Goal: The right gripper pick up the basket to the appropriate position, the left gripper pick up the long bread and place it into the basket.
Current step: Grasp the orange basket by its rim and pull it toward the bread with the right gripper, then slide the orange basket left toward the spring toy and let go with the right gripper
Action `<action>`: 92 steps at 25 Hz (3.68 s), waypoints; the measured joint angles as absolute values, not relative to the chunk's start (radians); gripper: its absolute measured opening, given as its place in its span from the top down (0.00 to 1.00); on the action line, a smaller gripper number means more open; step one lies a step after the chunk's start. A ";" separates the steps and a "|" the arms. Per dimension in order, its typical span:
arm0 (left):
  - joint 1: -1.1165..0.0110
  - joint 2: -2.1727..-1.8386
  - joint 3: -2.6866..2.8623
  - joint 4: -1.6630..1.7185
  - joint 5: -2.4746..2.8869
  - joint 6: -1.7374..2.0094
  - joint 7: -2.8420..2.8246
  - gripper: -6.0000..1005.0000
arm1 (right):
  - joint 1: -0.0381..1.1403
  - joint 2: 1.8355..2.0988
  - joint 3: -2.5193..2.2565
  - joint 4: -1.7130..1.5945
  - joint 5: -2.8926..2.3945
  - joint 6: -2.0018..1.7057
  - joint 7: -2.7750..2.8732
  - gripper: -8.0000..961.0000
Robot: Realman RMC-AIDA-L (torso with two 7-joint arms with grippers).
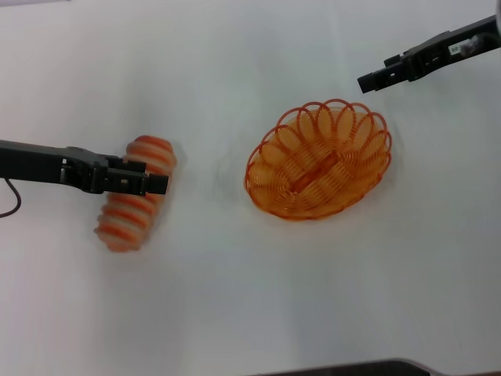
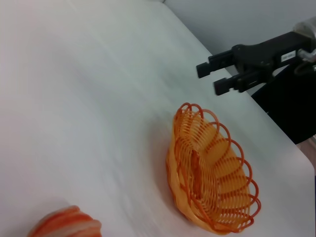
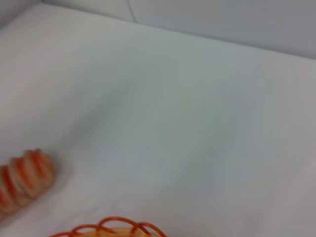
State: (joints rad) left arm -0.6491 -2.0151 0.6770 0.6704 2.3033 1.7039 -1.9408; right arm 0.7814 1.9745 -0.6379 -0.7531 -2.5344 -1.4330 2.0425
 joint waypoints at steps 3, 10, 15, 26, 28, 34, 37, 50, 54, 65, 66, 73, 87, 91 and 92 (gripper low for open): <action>-0.648 -2.016 0.675 0.670 2.302 1.700 -1.940 0.22 | 0.783 1.981 -0.681 -0.746 -2.544 -1.393 2.084 0.18; -0.650 -2.019 0.679 0.670 2.301 1.694 -1.941 0.22 | 0.787 1.988 -0.773 -0.692 -2.558 -1.312 2.150 0.18; -0.652 -2.019 0.674 0.670 2.301 1.693 -1.942 0.22 | 0.788 1.995 -0.786 -0.684 -2.559 -1.308 2.155 0.19; -0.650 -2.021 0.676 0.670 2.301 1.693 -1.941 0.22 | 0.790 1.996 -0.831 -0.646 -2.560 -1.307 2.181 0.25; -0.649 -2.021 0.675 0.670 2.302 1.693 -1.941 0.22 | 0.790 1.996 -0.835 -0.643 -2.560 -1.308 2.186 0.35; -0.645 -2.022 0.677 0.670 2.306 1.693 -1.941 0.22 | 0.790 1.991 -0.836 -0.634 -2.560 -1.325 2.192 0.62; -0.644 -2.022 0.676 0.669 2.307 1.693 -1.941 0.22 | 0.790 1.990 -0.837 -0.633 -2.560 -1.337 2.199 0.73; -0.643 -2.023 0.674 0.669 2.306 1.694 -1.941 0.22 | 0.776 1.980 -0.761 -0.647 -2.550 -1.394 2.195 0.88; -0.644 -2.023 0.674 0.669 2.303 1.685 -1.940 0.22 | 0.765 1.970 -0.680 -0.647 -2.520 -1.416 2.189 0.88; -0.670 -2.015 0.672 0.670 2.302 1.665 -1.957 0.22 | 0.697 1.947 -0.606 -0.609 -2.370 -1.420 2.348 0.89; -0.673 -2.015 0.672 0.670 2.301 1.659 -1.960 0.22 | 0.693 1.947 -0.603 -0.597 -2.368 -1.409 2.360 0.89; -0.680 -2.014 0.672 0.670 2.300 1.652 -1.961 0.22 | 0.675 1.976 -0.546 -0.531 -2.360 -1.337 2.399 0.89; -0.681 -2.016 0.673 0.669 2.300 1.641 -1.971 0.22 | 0.675 2.018 -0.532 -0.459 -2.324 -1.289 2.375 0.83; -0.681 -2.019 0.674 0.669 2.301 1.641 -1.971 0.22 | 0.666 2.019 -0.533 -0.454 -2.297 -1.293 2.356 0.79; -0.681 -2.019 0.674 0.669 2.302 1.641 -1.971 0.22 | 0.663 2.019 -0.533 -0.453 -2.293 -1.296 2.352 0.77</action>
State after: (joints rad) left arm -0.6811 -2.0191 0.6742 0.6688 2.3020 1.6413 -1.9711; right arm 0.6631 2.0193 -0.5327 -0.4535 -2.2934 -1.2962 2.3522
